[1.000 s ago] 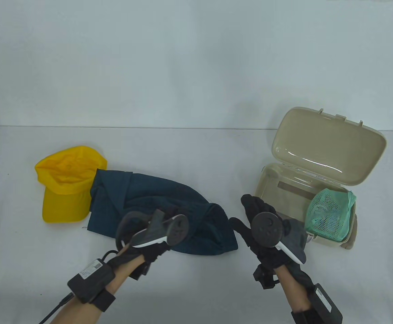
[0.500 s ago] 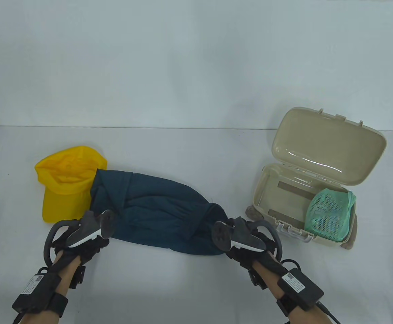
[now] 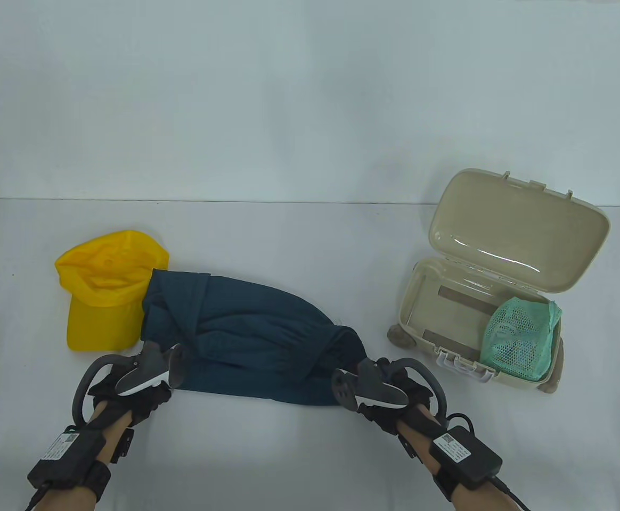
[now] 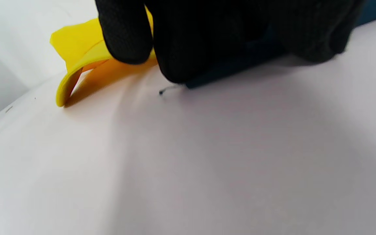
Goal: Pack suitcase
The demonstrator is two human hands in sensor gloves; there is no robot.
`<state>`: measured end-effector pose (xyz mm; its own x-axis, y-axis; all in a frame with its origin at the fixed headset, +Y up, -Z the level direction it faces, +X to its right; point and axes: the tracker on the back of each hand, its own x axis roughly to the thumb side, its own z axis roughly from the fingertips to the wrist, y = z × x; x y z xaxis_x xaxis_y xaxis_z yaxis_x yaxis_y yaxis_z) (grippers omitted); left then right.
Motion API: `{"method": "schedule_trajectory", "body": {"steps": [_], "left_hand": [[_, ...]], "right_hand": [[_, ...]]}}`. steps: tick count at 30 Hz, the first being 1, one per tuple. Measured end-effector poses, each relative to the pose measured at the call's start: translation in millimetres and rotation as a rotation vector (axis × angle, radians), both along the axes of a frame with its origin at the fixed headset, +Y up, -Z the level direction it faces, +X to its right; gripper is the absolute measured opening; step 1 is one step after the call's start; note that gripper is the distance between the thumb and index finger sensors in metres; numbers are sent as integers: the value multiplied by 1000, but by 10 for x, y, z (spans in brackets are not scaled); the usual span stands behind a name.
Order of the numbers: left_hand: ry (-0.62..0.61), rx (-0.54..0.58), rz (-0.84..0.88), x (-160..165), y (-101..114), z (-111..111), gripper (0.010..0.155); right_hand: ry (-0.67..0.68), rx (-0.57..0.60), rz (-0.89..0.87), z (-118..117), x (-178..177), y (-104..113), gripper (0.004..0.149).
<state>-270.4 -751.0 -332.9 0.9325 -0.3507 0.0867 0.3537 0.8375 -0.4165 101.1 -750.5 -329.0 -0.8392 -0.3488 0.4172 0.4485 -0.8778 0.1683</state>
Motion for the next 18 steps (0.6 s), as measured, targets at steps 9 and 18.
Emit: {"method": "schedule_trajectory", "body": {"steps": [9,18], "left_hand": [[-23,-12,-3,18,37,21,44],[-50,36,184,-11,424,121,42]], "right_hand": [[14,49,-5,36,4,70,47],[-15,93,-118,64,157,498,43]]}}
